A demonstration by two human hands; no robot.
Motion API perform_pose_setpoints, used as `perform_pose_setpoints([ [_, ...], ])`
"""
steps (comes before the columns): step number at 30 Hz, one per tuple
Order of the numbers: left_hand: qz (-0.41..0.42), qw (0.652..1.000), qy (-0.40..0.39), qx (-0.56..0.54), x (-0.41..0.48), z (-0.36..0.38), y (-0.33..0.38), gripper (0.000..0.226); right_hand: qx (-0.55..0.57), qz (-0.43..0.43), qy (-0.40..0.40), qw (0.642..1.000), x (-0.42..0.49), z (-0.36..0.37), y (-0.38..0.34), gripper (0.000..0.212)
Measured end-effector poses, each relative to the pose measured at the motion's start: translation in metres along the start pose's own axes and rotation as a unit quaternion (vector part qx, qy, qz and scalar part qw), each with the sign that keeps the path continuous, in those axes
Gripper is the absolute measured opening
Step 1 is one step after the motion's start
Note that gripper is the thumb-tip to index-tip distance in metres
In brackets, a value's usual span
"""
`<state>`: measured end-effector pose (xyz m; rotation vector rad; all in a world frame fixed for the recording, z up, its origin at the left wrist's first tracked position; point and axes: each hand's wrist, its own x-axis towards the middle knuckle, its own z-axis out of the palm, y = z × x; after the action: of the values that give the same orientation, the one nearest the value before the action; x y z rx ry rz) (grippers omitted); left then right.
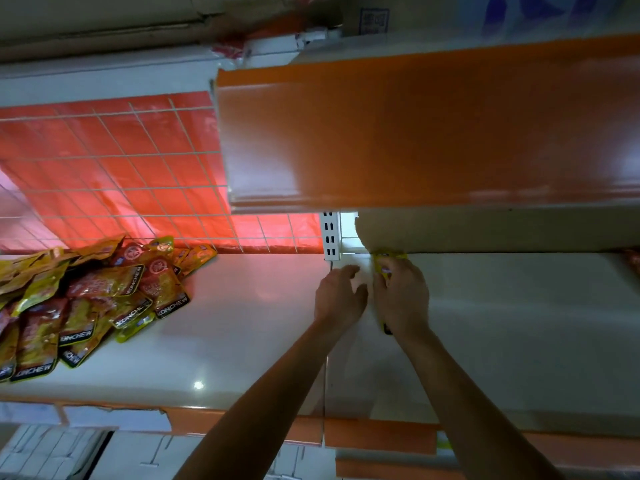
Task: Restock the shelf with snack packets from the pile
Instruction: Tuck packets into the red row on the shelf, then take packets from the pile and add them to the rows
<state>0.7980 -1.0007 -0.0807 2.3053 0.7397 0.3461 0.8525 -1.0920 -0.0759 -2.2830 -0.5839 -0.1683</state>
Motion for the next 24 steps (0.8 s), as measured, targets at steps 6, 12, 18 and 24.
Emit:
perform_pose_setpoints([
  [6, 0.009, 0.985, 0.098, 0.142, -0.005, -0.051, -0.050, 0.043, 0.001, -0.084, -0.097, 0.992, -0.016, 0.049, -0.060, 0.036],
  [12, -0.042, 0.966, 0.116, 0.225, -0.010, -0.111, -0.116, 0.047, -0.002, -0.121, -0.163, 0.979, -0.030, 0.104, -0.119, 0.039],
  [18, -0.079, 0.953, 0.172, 0.238, -0.018, -0.167, -0.171, 0.039, 0.016, -0.154, -0.222, 0.963, -0.040, 0.160, -0.172, 0.040],
  [24, -0.065, 0.932, 0.254, 0.250, -0.016, -0.229, -0.217, 0.036, 0.022, -0.134, -0.249, 0.959, -0.048, 0.204, -0.217, 0.037],
])
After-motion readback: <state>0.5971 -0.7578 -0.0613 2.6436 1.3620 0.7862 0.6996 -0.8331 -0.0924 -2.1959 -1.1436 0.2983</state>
